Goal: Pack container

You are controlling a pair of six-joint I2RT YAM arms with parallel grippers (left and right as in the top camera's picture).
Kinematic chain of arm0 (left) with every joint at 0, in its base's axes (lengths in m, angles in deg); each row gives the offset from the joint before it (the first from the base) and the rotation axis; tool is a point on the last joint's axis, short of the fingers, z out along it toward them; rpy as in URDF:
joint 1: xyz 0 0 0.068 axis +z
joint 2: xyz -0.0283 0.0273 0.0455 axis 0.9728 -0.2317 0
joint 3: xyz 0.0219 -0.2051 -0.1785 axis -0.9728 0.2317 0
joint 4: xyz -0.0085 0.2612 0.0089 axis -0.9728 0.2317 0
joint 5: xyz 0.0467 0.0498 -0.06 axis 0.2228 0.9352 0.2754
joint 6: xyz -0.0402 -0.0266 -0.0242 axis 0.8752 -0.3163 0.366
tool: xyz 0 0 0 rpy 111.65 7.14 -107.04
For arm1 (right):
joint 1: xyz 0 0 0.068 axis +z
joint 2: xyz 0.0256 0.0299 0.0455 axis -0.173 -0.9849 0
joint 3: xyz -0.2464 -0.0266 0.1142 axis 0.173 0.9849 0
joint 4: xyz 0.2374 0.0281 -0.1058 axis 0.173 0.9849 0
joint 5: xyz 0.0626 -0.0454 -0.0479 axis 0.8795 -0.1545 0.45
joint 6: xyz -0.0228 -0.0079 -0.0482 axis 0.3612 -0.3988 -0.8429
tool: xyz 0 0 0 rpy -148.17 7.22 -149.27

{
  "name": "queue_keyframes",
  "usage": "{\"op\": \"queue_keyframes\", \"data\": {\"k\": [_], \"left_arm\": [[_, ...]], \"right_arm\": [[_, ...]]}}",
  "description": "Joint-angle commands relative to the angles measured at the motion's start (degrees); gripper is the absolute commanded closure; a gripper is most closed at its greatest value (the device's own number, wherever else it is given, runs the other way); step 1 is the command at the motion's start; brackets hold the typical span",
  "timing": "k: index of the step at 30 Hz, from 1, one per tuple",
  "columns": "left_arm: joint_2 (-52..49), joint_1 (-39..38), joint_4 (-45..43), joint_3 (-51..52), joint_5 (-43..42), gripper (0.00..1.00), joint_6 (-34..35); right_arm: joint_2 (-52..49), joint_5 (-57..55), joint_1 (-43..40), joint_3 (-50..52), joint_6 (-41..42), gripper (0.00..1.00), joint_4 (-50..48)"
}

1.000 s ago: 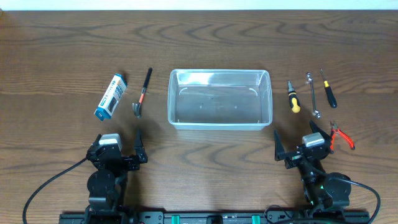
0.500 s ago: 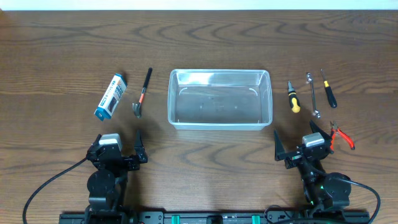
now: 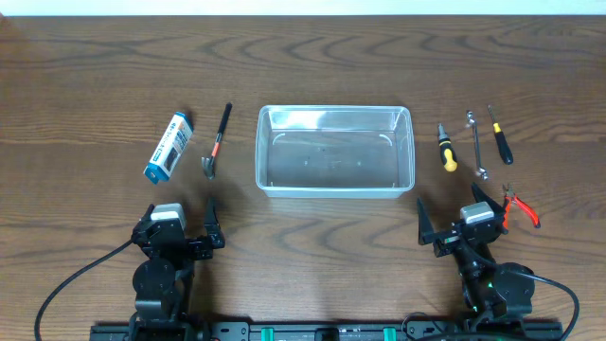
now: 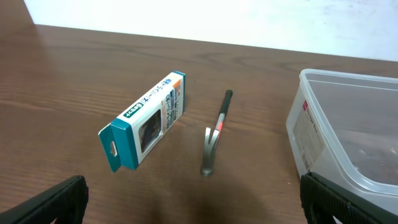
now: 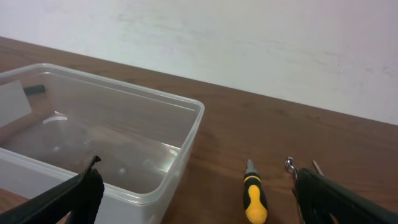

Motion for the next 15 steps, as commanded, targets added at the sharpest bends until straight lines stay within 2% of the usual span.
{"op": "queue_keyframes", "data": {"k": [1, 5, 9, 12, 15], "left_arm": [[0.3, 0.2, 0.1, 1.4, -0.2, 0.02, -0.5], [0.3, 0.2, 0.1, 1.4, -0.2, 0.02, -0.5], [0.3, 0.2, 0.1, 1.4, -0.2, 0.02, -0.5], [0.3, 0.2, 0.1, 1.4, -0.2, 0.02, -0.5], [0.3, 0.2, 0.1, 1.4, -0.2, 0.02, -0.5]], "right_arm": [[0.3, 0.0, -0.1, 0.3, 0.3, 0.01, -0.2], [0.0, -1.8, -0.1, -1.4, 3.5, 0.01, -0.2], [-3.8, -12.2, -0.1, -7.2, 4.6, 0.01, -3.5], [-11.4, -15.9, -0.1, -15.3, 1.6, 0.01, -6.2], [-22.3, -15.9, -0.1, -25.8, 0.3, 0.01, -4.7]]}}
